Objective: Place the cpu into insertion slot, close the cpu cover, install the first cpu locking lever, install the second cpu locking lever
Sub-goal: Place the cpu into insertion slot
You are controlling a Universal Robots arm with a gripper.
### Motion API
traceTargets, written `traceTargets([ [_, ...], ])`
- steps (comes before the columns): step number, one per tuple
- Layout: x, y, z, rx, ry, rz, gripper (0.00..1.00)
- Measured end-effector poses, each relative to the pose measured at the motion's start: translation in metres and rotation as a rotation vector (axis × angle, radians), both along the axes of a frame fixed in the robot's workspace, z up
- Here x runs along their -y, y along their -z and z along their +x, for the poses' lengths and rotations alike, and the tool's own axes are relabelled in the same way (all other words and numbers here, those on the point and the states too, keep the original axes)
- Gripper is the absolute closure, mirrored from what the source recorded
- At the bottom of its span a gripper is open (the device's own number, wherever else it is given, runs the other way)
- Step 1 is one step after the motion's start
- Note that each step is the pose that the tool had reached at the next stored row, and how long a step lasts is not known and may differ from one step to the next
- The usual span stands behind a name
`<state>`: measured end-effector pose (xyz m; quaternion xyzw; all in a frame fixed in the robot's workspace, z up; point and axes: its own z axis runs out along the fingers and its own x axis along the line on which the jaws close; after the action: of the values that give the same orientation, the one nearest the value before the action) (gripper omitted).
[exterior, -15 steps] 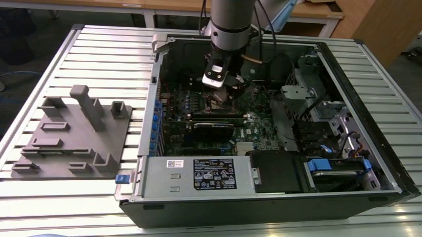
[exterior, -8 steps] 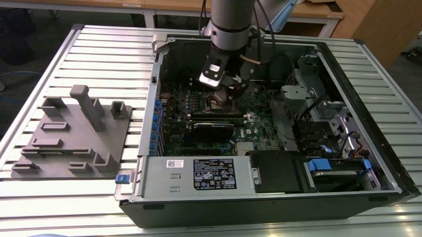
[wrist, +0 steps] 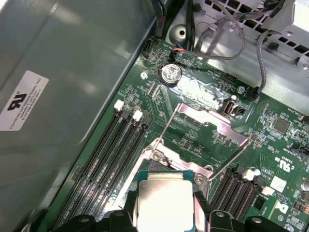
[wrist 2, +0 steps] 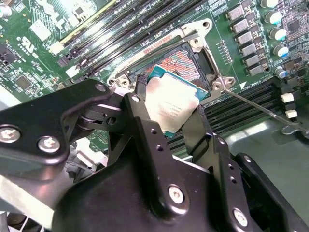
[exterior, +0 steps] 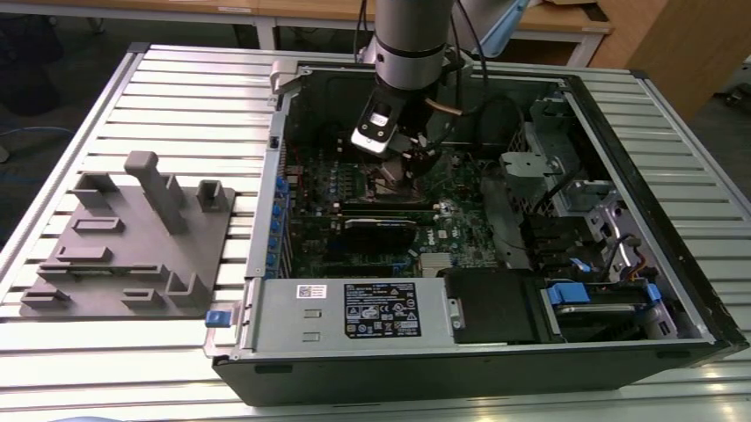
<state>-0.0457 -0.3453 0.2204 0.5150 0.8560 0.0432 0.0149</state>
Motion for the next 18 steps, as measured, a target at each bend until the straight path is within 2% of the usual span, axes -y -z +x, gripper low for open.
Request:
traceTargets([
  [8,0.0,-0.0056,0.0001,0.0002,0.005,0.0002,0.46],
  [18,0.0,-0.005,0.0,0.0,0.181,0.0001,0.46],
])
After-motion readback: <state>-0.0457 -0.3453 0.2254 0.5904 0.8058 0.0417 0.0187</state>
